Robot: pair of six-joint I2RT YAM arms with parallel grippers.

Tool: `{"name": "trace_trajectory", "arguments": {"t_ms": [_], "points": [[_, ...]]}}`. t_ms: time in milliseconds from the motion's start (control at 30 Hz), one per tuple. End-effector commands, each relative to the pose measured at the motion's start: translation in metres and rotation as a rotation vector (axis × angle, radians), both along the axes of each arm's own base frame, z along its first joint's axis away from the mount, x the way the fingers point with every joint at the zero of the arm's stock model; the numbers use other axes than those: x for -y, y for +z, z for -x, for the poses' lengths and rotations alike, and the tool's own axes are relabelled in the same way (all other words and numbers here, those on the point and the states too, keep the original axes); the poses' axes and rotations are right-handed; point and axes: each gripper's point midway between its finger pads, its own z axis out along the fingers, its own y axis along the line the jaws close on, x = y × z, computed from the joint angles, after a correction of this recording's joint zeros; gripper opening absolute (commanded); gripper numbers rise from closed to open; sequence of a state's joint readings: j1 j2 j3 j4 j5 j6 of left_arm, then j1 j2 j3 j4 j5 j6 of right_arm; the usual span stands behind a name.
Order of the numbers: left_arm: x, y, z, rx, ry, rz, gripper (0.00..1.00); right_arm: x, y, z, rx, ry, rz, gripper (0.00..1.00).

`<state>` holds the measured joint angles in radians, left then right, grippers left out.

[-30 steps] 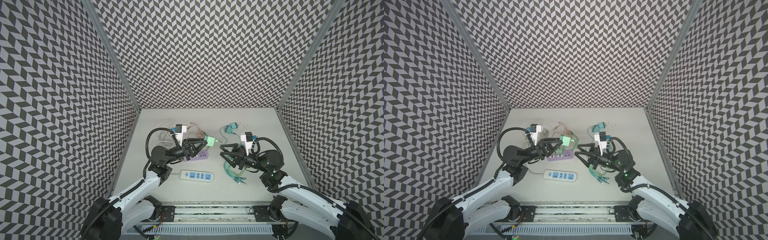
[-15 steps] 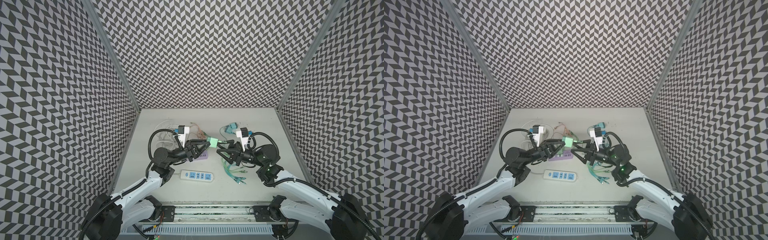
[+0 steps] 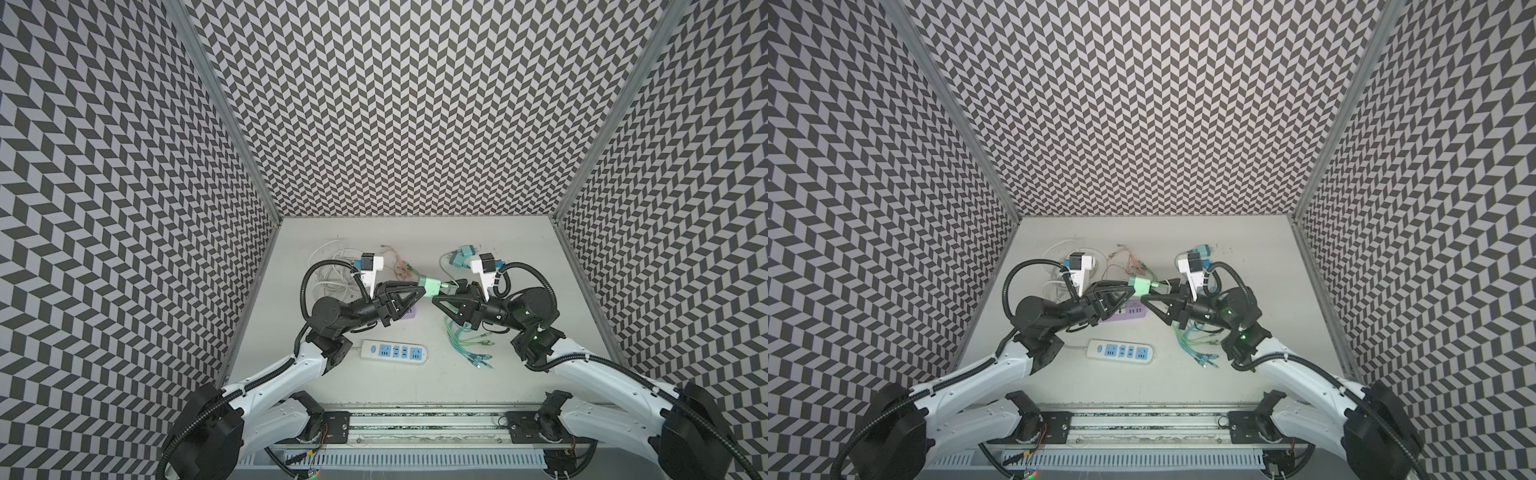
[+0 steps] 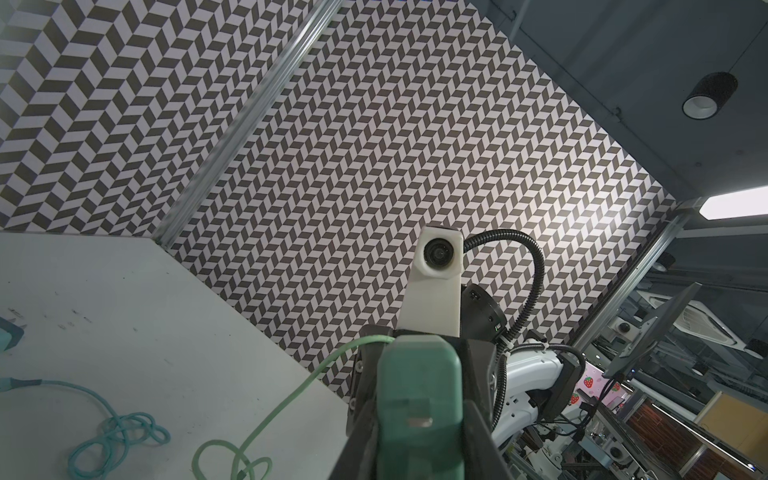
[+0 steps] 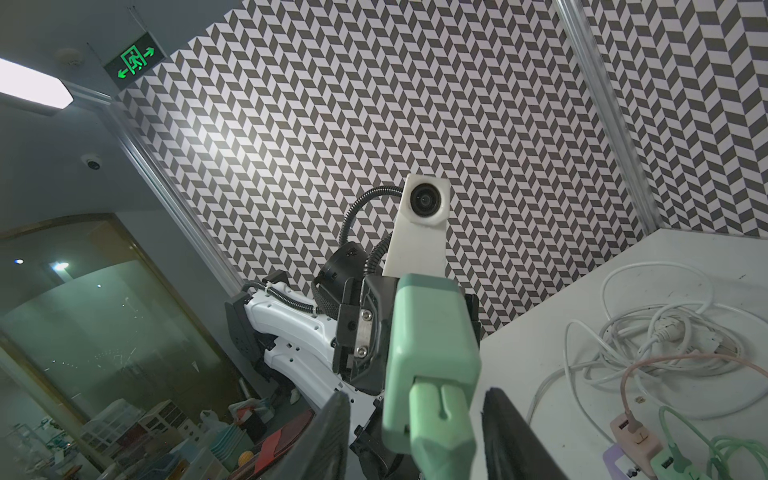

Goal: Insert the plug
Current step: 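Close the right gripper on the charger body with prongs pointing down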

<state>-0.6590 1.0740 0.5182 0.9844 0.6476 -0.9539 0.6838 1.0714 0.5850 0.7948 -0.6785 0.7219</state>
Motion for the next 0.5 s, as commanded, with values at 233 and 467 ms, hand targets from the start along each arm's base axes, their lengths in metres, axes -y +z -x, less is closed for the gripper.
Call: {"name": "trace_trajectory", "arguments": {"t_ms": [233, 467], "points": [[0.0059, 0.0034, 0.0061, 0.033, -0.013, -0.019, 0.0, 0.0048, 0.0375, 0.0032, 0.086, -0.003, -0.088, 0.42], [0.0084, 0.0026, 0.0066, 0.041, -0.008, -0.034, 0.0, 0.0049, 0.0402, 0.0009, 0.085, -0.014, -0.092, 0.38]]}}
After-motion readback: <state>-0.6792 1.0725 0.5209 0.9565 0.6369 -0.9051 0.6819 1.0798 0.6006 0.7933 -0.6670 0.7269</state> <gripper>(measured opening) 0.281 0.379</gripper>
